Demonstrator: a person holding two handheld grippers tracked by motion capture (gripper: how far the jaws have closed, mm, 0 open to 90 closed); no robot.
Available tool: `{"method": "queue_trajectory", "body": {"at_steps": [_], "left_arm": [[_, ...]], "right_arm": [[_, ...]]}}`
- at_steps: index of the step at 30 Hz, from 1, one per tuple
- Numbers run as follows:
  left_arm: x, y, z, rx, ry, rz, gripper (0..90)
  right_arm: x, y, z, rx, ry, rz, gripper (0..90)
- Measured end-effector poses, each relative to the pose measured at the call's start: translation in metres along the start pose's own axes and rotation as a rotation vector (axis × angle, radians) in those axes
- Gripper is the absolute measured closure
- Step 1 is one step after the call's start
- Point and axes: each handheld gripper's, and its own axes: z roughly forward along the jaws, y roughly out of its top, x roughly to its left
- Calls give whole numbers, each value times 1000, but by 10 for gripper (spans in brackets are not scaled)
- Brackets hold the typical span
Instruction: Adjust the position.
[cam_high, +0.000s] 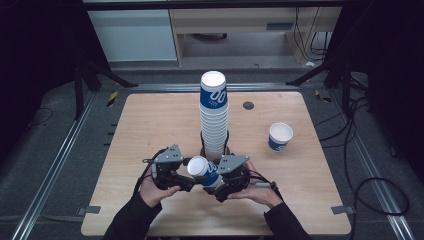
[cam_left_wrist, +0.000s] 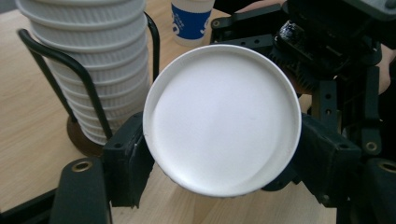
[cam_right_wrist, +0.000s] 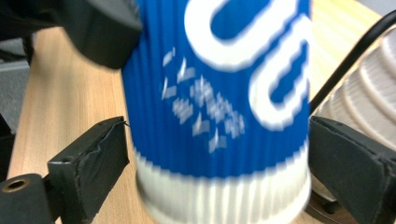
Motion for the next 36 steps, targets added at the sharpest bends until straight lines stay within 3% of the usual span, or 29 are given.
{"method": "queue_trajectory", "body": {"at_steps": [5,14,19,28,36], "left_arm": [[6,0,-8,-39,8,-13,267],[7,0,-14,-106,-16,-16,267],[3,0,-11,-112,-43,-3,268],[0,-1,-4,-110,-73,7,268],[1,-2,-3,-97,-81,2,265]], "right_arm": [[-5,-2,-9,-28,-9,27,62],[-11,-7,-14,-76,22,79,62],[-11,-6,-13,-117,59,90,62],[-11,-6,-9,-145,96,92,90],[-11,-6,-9,-144,92,76,141]]}}
